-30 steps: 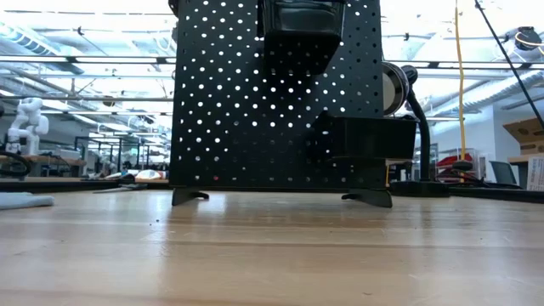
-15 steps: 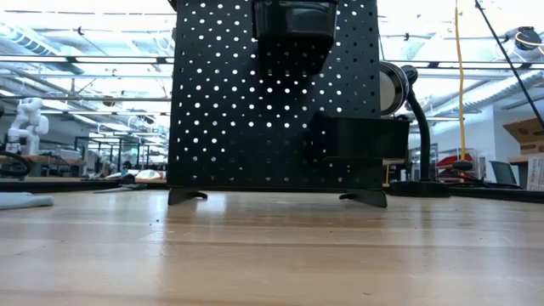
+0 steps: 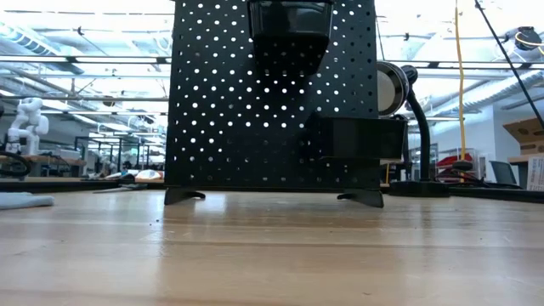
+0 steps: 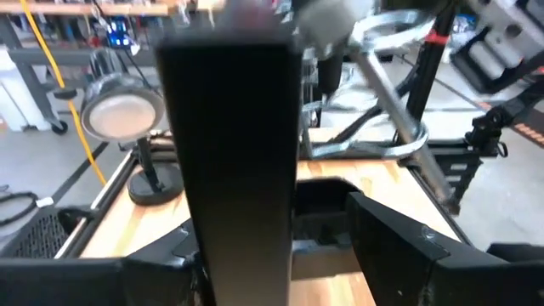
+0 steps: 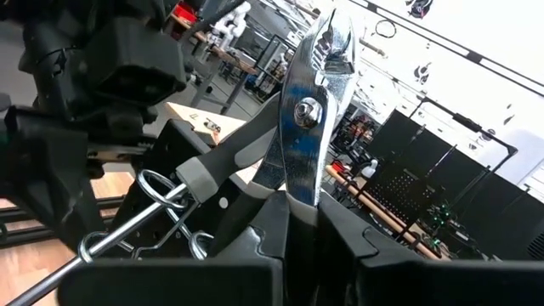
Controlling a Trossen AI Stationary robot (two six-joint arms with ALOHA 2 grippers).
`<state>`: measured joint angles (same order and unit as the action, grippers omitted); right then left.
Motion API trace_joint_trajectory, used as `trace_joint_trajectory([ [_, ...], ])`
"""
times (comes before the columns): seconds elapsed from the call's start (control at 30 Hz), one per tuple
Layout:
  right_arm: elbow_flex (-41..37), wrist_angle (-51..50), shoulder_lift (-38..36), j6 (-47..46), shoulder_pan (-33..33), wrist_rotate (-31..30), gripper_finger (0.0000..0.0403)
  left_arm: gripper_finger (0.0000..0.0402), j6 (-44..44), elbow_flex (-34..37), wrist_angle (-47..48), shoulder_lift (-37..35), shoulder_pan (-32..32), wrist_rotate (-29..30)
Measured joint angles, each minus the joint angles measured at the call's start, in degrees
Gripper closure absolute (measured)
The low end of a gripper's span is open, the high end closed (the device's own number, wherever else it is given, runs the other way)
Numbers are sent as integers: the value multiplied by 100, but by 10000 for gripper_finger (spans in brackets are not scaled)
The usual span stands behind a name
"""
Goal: Hang tools onto peg board
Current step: Unhang the black pliers from the black peg board
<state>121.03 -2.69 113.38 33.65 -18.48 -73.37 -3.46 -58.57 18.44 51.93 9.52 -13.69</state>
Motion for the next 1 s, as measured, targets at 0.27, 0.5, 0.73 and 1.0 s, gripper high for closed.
trace_joint_trajectory([
  [0.27, 1, 5, 0, -2, 0, -6, 379, 182, 13, -4, -283, -64, 4, -4],
  [0.5, 2, 7, 0, -2, -4, -8, 379, 182, 17, -4, -474, -64, 4, -81],
  [0.73, 2, 10, 0, -2, -15, -10, 379, 182, 22, -4, -777, -64, 4, -103],
  [1.0, 4, 12, -2, -2, -33, -10, 379, 182, 162, -13, -826, 34, 17, 7],
])
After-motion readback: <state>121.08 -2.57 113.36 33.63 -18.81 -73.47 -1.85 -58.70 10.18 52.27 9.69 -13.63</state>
